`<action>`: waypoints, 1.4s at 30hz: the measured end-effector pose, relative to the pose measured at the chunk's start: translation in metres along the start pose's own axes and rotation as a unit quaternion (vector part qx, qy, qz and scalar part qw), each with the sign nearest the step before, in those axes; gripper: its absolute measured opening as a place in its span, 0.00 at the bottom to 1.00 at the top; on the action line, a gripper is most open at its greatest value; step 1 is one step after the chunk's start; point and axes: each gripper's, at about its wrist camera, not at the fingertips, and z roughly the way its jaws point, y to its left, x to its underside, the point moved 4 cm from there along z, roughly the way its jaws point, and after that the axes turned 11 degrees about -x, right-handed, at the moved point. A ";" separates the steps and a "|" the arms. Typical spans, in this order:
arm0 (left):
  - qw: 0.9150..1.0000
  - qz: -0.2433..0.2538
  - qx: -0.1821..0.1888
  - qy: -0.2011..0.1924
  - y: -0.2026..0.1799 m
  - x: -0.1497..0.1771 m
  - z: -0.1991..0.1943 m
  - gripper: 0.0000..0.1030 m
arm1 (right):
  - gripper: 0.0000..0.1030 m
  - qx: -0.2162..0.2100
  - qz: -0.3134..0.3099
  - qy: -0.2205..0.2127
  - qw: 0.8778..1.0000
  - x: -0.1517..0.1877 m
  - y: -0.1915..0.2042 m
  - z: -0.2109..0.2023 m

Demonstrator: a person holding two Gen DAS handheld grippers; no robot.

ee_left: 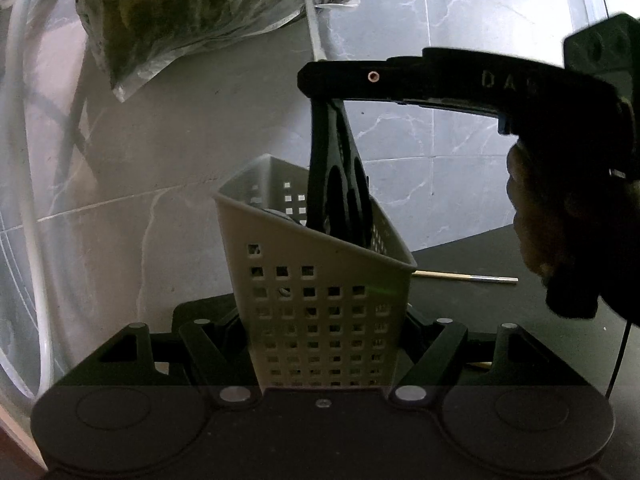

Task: Organize utensils
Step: 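Carry the scissors over the basket with the right tool and release them inside, then gather both wooden chopsticks between the right tool's fingers and grasp them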

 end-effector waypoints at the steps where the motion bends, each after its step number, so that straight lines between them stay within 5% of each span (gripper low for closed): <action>1: 1.000 0.000 0.000 0.000 0.000 0.000 0.000 0.74 | 0.28 -0.009 0.001 0.010 1.000 -0.002 -0.002 0.001; 11: 1.000 -0.005 -0.003 0.005 -0.001 -0.003 0.001 0.74 | 0.32 -0.040 0.059 0.048 0.996 -0.004 -0.017 0.017; 21: 1.000 -0.010 -0.003 0.008 0.001 -0.004 0.003 0.74 | 0.74 -0.023 0.071 0.071 0.995 -0.007 -0.008 0.011; 26: 1.000 -0.017 -0.003 0.007 0.003 -0.003 0.003 0.74 | 0.97 0.069 0.100 0.078 0.990 -0.012 -0.022 -0.042; 29: 1.000 -0.020 -0.004 0.007 0.004 -0.002 0.004 0.74 | 1.00 0.127 0.137 0.152 0.971 0.002 -0.055 -0.063; 35: 0.999 -0.029 -0.013 0.014 0.004 -0.003 0.007 0.74 | 0.99 0.187 0.194 0.336 0.903 0.070 -0.129 -0.044; 39: 0.999 -0.027 -0.017 0.018 0.003 -0.006 0.008 0.74 | 0.94 0.201 0.202 0.383 0.879 0.092 -0.151 -0.022; 42: 0.999 -0.025 -0.019 0.021 0.001 -0.007 0.009 0.74 | 0.93 0.205 0.203 0.389 0.875 0.099 -0.156 -0.012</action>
